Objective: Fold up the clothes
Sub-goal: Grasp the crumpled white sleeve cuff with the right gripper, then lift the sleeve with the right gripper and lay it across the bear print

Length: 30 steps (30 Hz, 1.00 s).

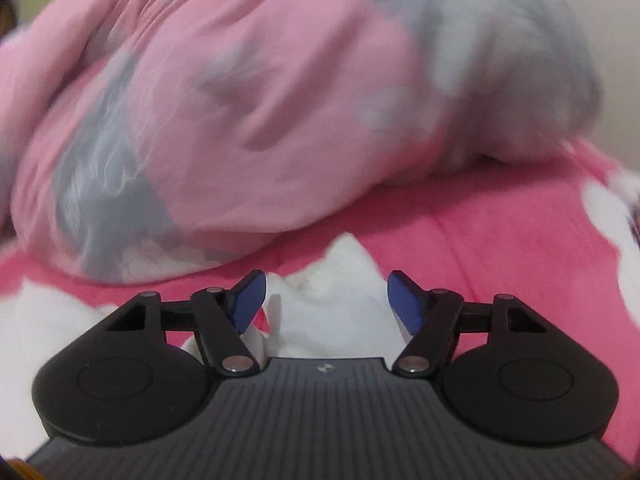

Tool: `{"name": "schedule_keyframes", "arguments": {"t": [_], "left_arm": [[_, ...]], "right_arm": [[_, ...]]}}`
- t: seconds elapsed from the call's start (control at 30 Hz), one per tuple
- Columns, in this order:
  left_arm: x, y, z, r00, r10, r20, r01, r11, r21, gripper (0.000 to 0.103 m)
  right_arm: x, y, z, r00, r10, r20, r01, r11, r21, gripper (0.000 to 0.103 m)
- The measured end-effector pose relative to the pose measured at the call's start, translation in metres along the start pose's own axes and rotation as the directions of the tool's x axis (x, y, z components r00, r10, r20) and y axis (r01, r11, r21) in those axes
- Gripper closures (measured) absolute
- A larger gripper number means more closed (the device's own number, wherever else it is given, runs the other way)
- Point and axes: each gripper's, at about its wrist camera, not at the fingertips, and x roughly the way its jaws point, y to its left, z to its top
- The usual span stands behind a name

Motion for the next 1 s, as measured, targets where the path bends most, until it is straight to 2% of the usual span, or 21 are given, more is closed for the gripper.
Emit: {"name": "schedule_keyframes", "arguments": {"t": [0.13,0.2,0.23,0.27,0.3,0.33,0.47,0.57,0.7,0.83,0.93,1.0], "left_arm": [[0.000,0.000,-0.001,1.000,0.001,0.007,-0.001,1.000,0.001,0.000],[0.000,0.000,-0.001,1.000,0.002,0.008,-0.002,1.000,0.002,0.000],[0.000,0.000,-0.001,1.000,0.001,0.009,-0.001,1.000,0.001,0.000],[0.000,0.000,-0.001,1.000,-0.001,0.009,0.001,1.000,-0.001,0.000],[0.000,0.000,-0.001,1.000,-0.002,0.010,0.002,1.000,-0.002,0.000],[0.000,0.001,-0.001,1.000,-0.004,0.011,0.004,1.000,-0.004,0.000],[-0.001,0.001,-0.002,1.000,-0.006,0.014,0.006,1.000,-0.006,0.000],[0.000,0.001,-0.002,1.000,-0.006,0.015,0.006,1.000,-0.006,0.000],[0.000,0.001,-0.003,1.000,-0.007,0.018,0.007,1.000,-0.007,0.000],[0.000,0.001,-0.003,1.000,-0.010,0.019,0.010,1.000,-0.011,0.000],[-0.001,0.002,-0.003,1.000,-0.014,0.021,0.014,1.000,-0.015,0.000],[-0.001,0.002,-0.004,1.000,-0.014,0.022,0.014,1.000,-0.014,0.000]], "right_arm": [[0.033,0.020,0.004,0.993,-0.026,-0.113,0.013,0.993,-0.120,0.035],[0.041,0.025,0.002,0.989,-0.054,-0.137,0.034,0.989,-0.146,0.034],[0.044,0.027,0.001,0.987,-0.071,-0.141,0.049,0.987,-0.155,0.036],[0.045,0.027,0.000,0.988,-0.080,-0.134,0.059,0.987,-0.148,0.043],[0.041,0.024,0.001,0.990,-0.078,-0.114,0.065,0.991,-0.115,0.071],[0.036,0.018,0.001,0.993,-0.073,-0.093,0.067,0.995,-0.071,0.092],[-0.008,-0.009,0.002,0.996,-0.080,0.035,0.076,0.993,0.094,0.092],[-0.053,-0.028,0.004,0.985,-0.073,0.156,0.042,0.980,0.192,0.093],[-0.123,-0.050,0.014,0.944,-0.024,0.328,-0.070,0.960,0.272,0.093],[-0.183,-0.045,0.036,0.890,0.027,0.455,-0.160,0.953,0.256,0.093],[-0.215,-0.031,0.055,0.852,0.084,0.517,-0.225,0.950,0.216,0.093],[-0.235,-0.016,0.065,0.834,0.130,0.537,-0.263,0.948,0.178,0.093]]}}
